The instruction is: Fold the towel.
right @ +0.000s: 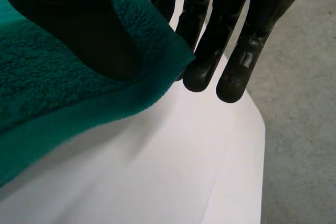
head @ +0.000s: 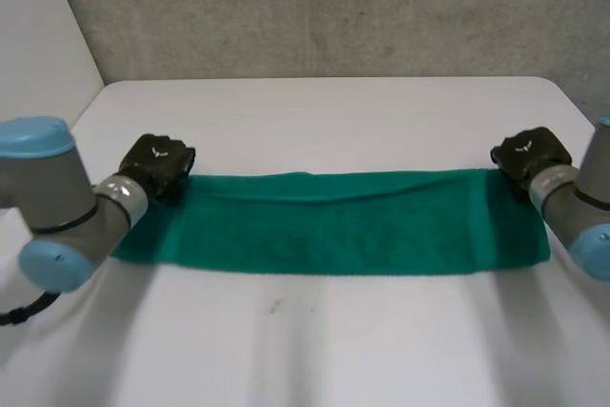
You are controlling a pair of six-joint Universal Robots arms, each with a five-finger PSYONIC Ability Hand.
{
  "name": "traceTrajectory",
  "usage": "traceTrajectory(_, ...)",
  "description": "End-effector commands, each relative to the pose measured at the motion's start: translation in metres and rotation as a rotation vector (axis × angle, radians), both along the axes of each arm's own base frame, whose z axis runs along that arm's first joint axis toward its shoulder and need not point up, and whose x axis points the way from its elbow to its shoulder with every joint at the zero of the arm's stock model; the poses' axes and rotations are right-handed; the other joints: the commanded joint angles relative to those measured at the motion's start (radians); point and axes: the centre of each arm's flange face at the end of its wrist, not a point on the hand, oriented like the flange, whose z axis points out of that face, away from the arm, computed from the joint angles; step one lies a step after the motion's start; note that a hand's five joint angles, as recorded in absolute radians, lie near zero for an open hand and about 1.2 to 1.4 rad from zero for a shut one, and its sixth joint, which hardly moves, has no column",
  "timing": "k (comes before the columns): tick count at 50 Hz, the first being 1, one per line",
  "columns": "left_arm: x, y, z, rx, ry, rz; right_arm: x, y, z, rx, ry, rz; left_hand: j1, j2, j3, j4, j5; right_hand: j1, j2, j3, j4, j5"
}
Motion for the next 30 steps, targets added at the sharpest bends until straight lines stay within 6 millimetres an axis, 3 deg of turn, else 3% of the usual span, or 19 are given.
traceTrajectory(1, -0.003, -0.046, -0.02, -0.03, 0.008, 0.092, 0.02, -0.042, -0.015, -0.066, -0.008, -0.018, 0.27, 0.199, 0.205, 0.2, 0.252, 0.415, 0.218, 0.211, 0.207, 0.225)
traceTrajectory(7, -0.011, -0.047, -0.029, -0.026, 0.015, 0.051, 0.025, -0.055, -0.025, -0.079, -0.003, -0.035, 0.27, 0.199, 0.205, 0.2, 0.252, 0.415, 0.218, 0.211, 0.207, 0.225)
traceTrajectory(8, -0.011, -0.047, -0.029, -0.026, 0.015, 0.051, 0.025, -0.058, -0.025, -0.088, -0.001, -0.057, 0.27, 0.199, 0.205, 0.2, 0.252, -0.287, -0.484, -0.491, -0.495, -0.478)
traceTrajectory(9, -0.016, -0.044, -0.03, -0.023, 0.016, 0.03, 0.027, -0.057, -0.024, -0.091, 0.002, -0.062, -0.075, -0.146, -0.141, -0.146, -0.094, -0.6, -0.796, -0.803, -0.807, -0.79)
traceTrajectory(10, -0.022, -0.04, -0.03, -0.029, 0.014, 0.012, 0.027, -0.057, -0.024, -0.095, 0.004, -0.066, -0.689, -0.76, -0.754, -0.76, -0.707, -0.807, -1.003, -1.01, -1.014, -0.997)
traceTrajectory(11, -0.022, -0.04, -0.03, -0.029, 0.014, 0.012, 0.031, -0.057, -0.022, -0.101, 0.0, -0.067, -0.695, -0.766, -0.761, -0.766, -0.714, -0.807, -1.003, -1.01, -1.014, -0.997)
traceTrajectory(12, -0.026, -0.038, -0.027, -0.04, 0.015, 0.001, 0.032, -0.056, -0.023, -0.1, -0.003, -0.067, -0.951, -1.023, -1.017, -1.022, -0.97, -0.807, -1.003, -1.01, -1.014, -0.997)
traceTrajectory(15, -0.032, -0.034, -0.016, -0.071, 0.02, -0.009, 0.033, -0.056, -0.017, -0.111, -0.029, -0.07, -0.95, -1.022, -1.016, -1.021, -0.969, -0.807, -1.003, -1.01, -1.014, -0.997)
traceTrajectory(18, -0.03, -0.03, -0.004, -0.087, 0.027, -0.007, 0.033, -0.055, 0.001, -0.142, -0.078, -0.079, -0.95, -1.022, -1.016, -1.021, -0.969, -0.807, -1.003, -1.01, -1.014, -0.997)
traceTrajectory(19, -0.028, -0.027, 0.005, -0.096, 0.036, 0.0, 0.031, -0.053, 0.02, -0.168, -0.12, -0.087, -0.95, -1.022, -1.016, -1.021, -0.969, -0.807, -1.003, -1.01, -1.014, -0.997)
traceTrajectory(22, -0.021, -0.018, 0.022, -0.107, 0.042, 0.012, 0.025, -0.049, 0.042, -0.195, -0.178, -0.103, -0.95, -1.022, -1.016, -1.021, -0.969, -0.807, -1.003, -1.01, -1.014, -0.997)
traceTrajectory(27, -0.011, 0.007, 0.042, -0.103, 0.047, 0.022, 0.023, -0.02, 0.069, -0.187, -0.252, -0.065, -0.95, -1.022, -1.016, -1.021, -0.969, -0.807, -1.003, -1.01, -1.014, -0.997)
traceTrajectory(30, -0.006, 0.022, 0.044, -0.081, 0.054, 0.025, 0.023, -0.004, 0.074, -0.162, -0.254, -0.025, -0.95, -1.022, -1.016, -1.021, -0.969, -0.807, -1.003, -1.01, -1.014, -0.997)
